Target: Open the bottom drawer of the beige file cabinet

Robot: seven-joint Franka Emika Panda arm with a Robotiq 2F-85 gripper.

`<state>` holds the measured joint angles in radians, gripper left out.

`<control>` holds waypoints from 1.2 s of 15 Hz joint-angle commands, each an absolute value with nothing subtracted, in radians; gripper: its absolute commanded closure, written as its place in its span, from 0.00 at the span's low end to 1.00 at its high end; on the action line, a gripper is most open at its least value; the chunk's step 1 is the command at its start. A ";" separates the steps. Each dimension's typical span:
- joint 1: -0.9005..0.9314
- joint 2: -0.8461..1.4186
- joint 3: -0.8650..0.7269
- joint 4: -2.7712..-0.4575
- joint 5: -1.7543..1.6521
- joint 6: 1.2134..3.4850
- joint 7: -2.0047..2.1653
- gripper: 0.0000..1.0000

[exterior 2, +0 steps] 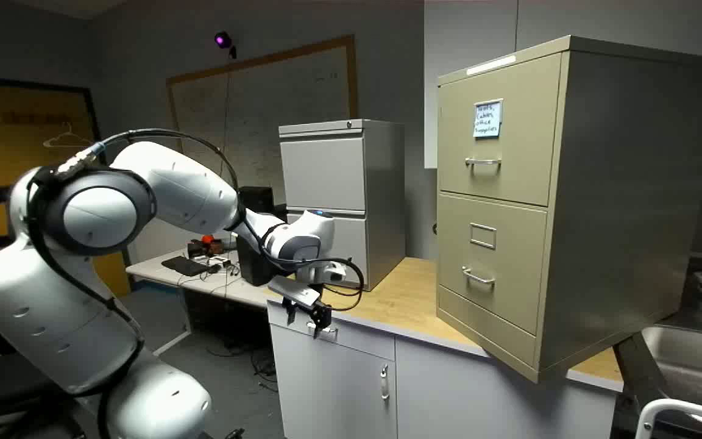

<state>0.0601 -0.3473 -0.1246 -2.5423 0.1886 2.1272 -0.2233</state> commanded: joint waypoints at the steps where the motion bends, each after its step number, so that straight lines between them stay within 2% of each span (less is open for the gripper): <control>1: 0.043 -0.347 -0.109 -2.540 0.194 2.125 -0.228 0.00; 13: 0.024 -0.306 -0.124 -2.499 0.200 2.179 -0.233 0.00; 18: 0.008 -0.240 -0.193 -2.411 0.343 2.246 -0.325 0.00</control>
